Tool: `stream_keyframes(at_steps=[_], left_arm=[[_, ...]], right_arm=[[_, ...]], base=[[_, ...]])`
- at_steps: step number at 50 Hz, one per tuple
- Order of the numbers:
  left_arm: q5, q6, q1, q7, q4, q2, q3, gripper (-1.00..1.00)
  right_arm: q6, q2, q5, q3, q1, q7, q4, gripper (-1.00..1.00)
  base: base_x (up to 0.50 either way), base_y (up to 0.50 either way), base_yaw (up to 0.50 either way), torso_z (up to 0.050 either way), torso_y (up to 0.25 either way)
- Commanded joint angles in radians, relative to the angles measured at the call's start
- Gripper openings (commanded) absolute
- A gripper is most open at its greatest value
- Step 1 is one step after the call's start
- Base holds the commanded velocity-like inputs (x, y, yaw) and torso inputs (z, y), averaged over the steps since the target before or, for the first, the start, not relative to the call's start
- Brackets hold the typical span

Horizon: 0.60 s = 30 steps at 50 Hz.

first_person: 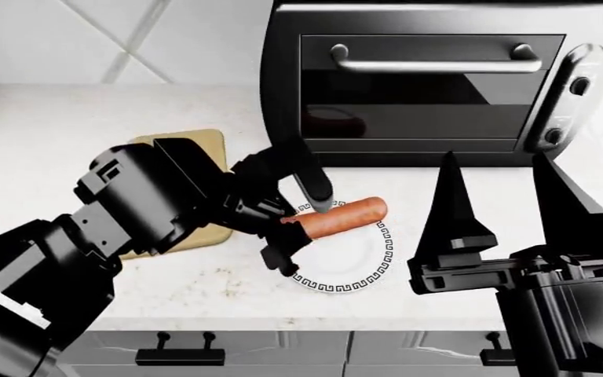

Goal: Pick the sausage from the plate and place it on the cutting board. Then pick the condiment bottle from the cabinet and place it next to the cutting board.

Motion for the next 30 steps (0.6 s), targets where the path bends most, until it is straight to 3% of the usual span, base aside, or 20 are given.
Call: stream_keyframes(at_steps=[1,14,22,30], left_arm=[[-0.001,0.008,0.008,-0.008,0.013,-0.001,0.001,-1.00],[-0.001,0.023,0.009,-0.017,0.004,0.000,-0.009,-1.00],[-0.009,0.051,-0.007,-0.050,-0.029,0.006,-0.075,-1.00],[-0.027,0.033,-0.008,-0.063,0.056,-0.044,-0.096,-1.00]], right_arm=[[-0.004,0.004,0.005,-0.003,0.002,0.004,0.001,1.00],[-0.012,0.009,0.006,-0.006,0.000,0.005,0.002,1.00],[-0.015,0.011,0.006,-0.010,0.002,0.006,0.004,1.00],[-0.018,0.017,0.010,-0.007,-0.001,0.017,-0.003,1.00]], base=[[0.00,0.00,0.00,0.000,0.000],[0.00,0.00,0.00,0.000,0.000],[0.00,0.00,0.00,0.000,0.000],[0.00,0.00,0.00,0.000,0.000]])
